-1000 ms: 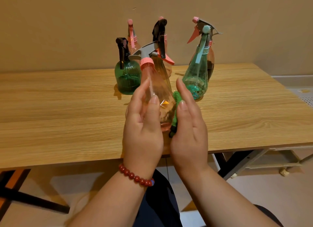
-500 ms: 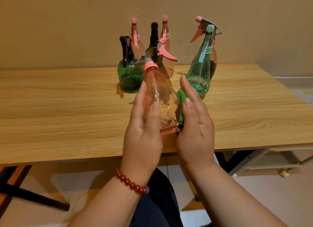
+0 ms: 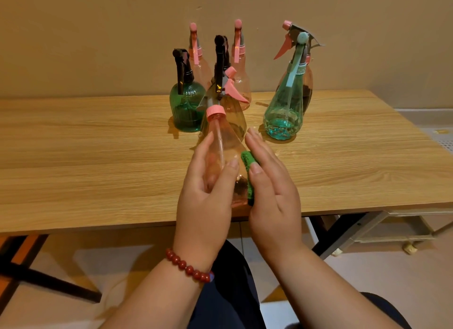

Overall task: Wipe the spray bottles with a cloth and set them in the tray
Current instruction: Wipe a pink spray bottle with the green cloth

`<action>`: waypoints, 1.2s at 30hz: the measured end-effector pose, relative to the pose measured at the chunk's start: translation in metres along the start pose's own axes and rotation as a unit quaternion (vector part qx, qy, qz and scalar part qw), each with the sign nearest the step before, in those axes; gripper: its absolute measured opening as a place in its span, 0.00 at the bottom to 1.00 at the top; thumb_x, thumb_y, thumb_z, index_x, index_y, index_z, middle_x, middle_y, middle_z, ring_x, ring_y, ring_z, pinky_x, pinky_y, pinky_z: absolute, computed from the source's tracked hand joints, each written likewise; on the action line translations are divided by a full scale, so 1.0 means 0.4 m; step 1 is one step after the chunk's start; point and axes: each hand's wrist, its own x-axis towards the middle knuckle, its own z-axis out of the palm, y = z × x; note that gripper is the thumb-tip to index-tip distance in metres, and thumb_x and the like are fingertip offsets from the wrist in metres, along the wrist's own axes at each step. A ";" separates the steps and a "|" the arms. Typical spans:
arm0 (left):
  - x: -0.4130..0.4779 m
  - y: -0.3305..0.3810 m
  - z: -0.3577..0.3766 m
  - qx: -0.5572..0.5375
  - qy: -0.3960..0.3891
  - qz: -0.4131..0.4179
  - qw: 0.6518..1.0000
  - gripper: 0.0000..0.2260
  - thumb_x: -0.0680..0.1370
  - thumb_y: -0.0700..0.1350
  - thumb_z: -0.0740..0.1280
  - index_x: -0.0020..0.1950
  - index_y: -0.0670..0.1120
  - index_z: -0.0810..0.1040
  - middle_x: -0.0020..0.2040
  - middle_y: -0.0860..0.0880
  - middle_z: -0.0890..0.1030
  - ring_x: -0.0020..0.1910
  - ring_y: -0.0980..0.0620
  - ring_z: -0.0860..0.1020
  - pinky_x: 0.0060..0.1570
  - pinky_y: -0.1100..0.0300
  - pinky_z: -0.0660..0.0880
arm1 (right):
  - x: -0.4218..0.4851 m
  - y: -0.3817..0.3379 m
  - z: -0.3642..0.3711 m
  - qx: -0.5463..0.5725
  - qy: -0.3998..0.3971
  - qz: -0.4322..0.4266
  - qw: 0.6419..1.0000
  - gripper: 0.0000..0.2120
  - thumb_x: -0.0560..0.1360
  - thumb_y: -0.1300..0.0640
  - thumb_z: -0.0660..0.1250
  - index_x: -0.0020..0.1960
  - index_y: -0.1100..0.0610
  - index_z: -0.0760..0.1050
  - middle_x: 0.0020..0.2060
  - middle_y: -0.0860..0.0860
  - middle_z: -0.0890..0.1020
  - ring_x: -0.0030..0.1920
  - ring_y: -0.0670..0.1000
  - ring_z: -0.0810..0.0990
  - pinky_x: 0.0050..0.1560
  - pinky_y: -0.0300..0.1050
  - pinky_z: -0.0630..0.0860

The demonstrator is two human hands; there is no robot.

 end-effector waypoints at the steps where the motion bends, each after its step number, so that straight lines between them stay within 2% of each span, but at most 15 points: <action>1: -0.002 -0.002 -0.005 -0.010 0.001 -0.005 1.000 0.22 0.75 0.51 0.69 0.67 0.65 0.70 0.63 0.59 0.78 0.62 0.56 0.77 0.62 0.45 0.74 | 0.000 -0.002 -0.002 0.009 -0.001 0.009 1.000 0.19 0.79 0.54 0.55 0.69 0.49 0.69 0.69 0.41 0.70 0.72 0.41 0.65 0.71 0.38 0.62; 4: -0.008 -0.004 -0.017 -0.001 -0.009 -0.023 1.000 0.28 0.68 0.55 0.68 0.67 0.70 0.68 0.67 0.57 0.75 0.64 0.54 0.75 0.61 0.45 0.74 | -0.003 -0.009 -0.005 0.058 0.005 0.061 0.996 0.18 0.79 0.55 0.56 0.66 0.46 0.71 0.66 0.37 0.72 0.69 0.36 0.67 0.69 0.34 0.63; 7: -0.015 -0.001 -0.025 0.033 -0.021 -0.041 0.998 0.29 0.69 0.59 0.67 0.69 0.71 0.64 0.68 0.58 0.72 0.64 0.54 0.76 0.59 0.47 0.76 | -0.015 -0.019 0.000 0.081 0.008 0.099 0.992 0.19 0.77 0.55 0.54 0.66 0.46 0.72 0.65 0.36 0.73 0.67 0.33 0.67 0.65 0.28 0.64; 10: -0.024 0.011 -0.035 0.047 -0.017 -0.038 0.998 0.25 0.77 0.53 0.66 0.71 0.69 0.63 0.64 0.63 0.75 0.60 0.59 0.78 0.56 0.53 0.78 | -0.025 -0.030 0.008 0.087 -0.001 0.114 0.990 0.20 0.78 0.53 0.54 0.67 0.47 0.72 0.65 0.37 0.73 0.67 0.32 0.67 0.64 0.26 0.63; 13: -0.027 0.023 -0.042 0.050 0.019 -0.023 0.998 0.24 0.79 0.48 0.64 0.73 0.64 0.64 0.61 0.64 0.77 0.54 0.66 0.78 0.53 0.61 0.78 | -0.030 -0.045 0.021 0.069 -0.014 0.092 0.993 0.19 0.78 0.54 0.53 0.68 0.47 0.70 0.66 0.36 0.72 0.68 0.32 0.66 0.65 0.27 0.62; 18: -0.018 0.021 -0.049 0.032 0.070 -0.008 0.997 0.25 0.76 0.51 0.66 0.72 0.64 0.65 0.66 0.61 0.75 0.64 0.62 0.74 0.65 0.50 0.72 | -0.047 -0.053 0.050 0.021 -0.022 0.035 0.999 0.17 0.80 0.53 0.54 0.68 0.44 0.67 0.69 0.38 0.70 0.72 0.38 0.63 0.71 0.34 0.60; 21: -0.030 0.020 -0.045 0.014 0.071 -0.010 0.997 0.26 0.76 0.50 0.66 0.72 0.63 0.65 0.67 0.59 0.75 0.64 0.58 0.75 0.64 0.47 0.73 | -0.034 -0.074 0.048 0.077 -0.007 0.115 0.990 0.16 0.81 0.55 0.54 0.65 0.44 0.73 0.61 0.35 0.75 0.61 0.28 0.70 0.59 0.24 0.67; 23: -0.036 0.021 -0.043 0.004 0.083 -0.003 0.997 0.25 0.78 0.47 0.66 0.72 0.63 0.65 0.67 0.59 0.74 0.63 0.60 0.75 0.63 0.50 0.74 | -0.026 -0.079 0.042 0.100 0.002 0.156 0.983 0.17 0.83 0.59 0.52 0.63 0.48 0.76 0.53 0.35 0.77 0.50 0.22 0.72 0.45 0.18 0.67; 24: -0.039 0.026 -0.042 0.008 0.089 -0.002 0.996 0.24 0.78 0.46 0.66 0.72 0.62 0.65 0.67 0.60 0.74 0.63 0.62 0.75 0.63 0.53 0.74 | -0.027 -0.079 0.040 0.094 -0.004 0.158 0.983 0.18 0.83 0.60 0.52 0.63 0.49 0.76 0.52 0.35 0.77 0.49 0.22 0.72 0.44 0.18 0.66; 26: -0.039 0.032 -0.045 0.015 0.100 -0.006 0.995 0.24 0.79 0.47 0.65 0.73 0.63 0.65 0.67 0.60 0.73 0.63 0.62 0.74 0.64 0.54 0.74 | -0.041 -0.085 0.051 0.080 -0.004 0.137 0.987 0.17 0.83 0.59 0.52 0.65 0.48 0.75 0.56 0.33 0.75 0.55 0.24 0.71 0.51 0.20 0.66; 28: -0.038 0.034 -0.051 0.007 0.106 -0.012 0.994 0.25 0.77 0.51 0.65 0.73 0.64 0.64 0.68 0.59 0.73 0.64 0.59 0.74 0.64 0.51 0.73 | -0.065 -0.087 0.062 0.029 -0.002 0.063 0.998 0.17 0.82 0.56 0.53 0.68 0.47 0.70 0.64 0.35 0.72 0.67 0.33 0.67 0.65 0.29 0.64; 30: -0.045 0.035 -0.053 -0.005 0.111 -0.015 0.994 0.26 0.75 0.52 0.64 0.72 0.64 0.65 0.67 0.59 0.74 0.64 0.59 0.75 0.64 0.51 0.73 | -0.089 -0.089 0.064 -0.028 -0.005 0.001 1.000 0.18 0.81 0.55 0.53 0.70 0.48 0.67 0.69 0.40 0.69 0.73 0.40 0.63 0.72 0.38 0.60; 32: -0.062 0.036 -0.048 -0.035 0.104 -0.020 0.994 0.26 0.75 0.51 0.64 0.72 0.63 0.65 0.66 0.58 0.76 0.62 0.58 0.77 0.61 0.52 0.75 | -0.085 -0.095 0.052 0.023 0.004 0.041 0.999 0.17 0.82 0.55 0.53 0.69 0.49 0.69 0.68 0.39 0.71 0.69 0.36 0.66 0.68 0.33 0.64; 34: -0.081 0.041 -0.039 -0.070 0.090 -0.023 0.993 0.23 0.78 0.48 0.64 0.72 0.62 0.66 0.64 0.56 0.78 0.59 0.56 0.79 0.56 0.52 0.78 | -0.078 -0.100 0.035 0.110 0.013 0.108 0.988 0.17 0.83 0.57 0.51 0.68 0.51 0.72 0.62 0.37 0.75 0.60 0.29 0.72 0.55 0.24 0.68; 36: -0.089 0.045 -0.036 -0.063 0.087 -0.005 0.994 0.23 0.77 0.50 0.63 0.72 0.63 0.65 0.64 0.57 0.77 0.61 0.57 0.78 0.58 0.52 0.77 | -0.080 -0.109 0.030 0.103 0.007 0.110 0.989 0.18 0.84 0.58 0.51 0.69 0.52 0.72 0.62 0.37 0.75 0.60 0.28 0.71 0.55 0.23 0.67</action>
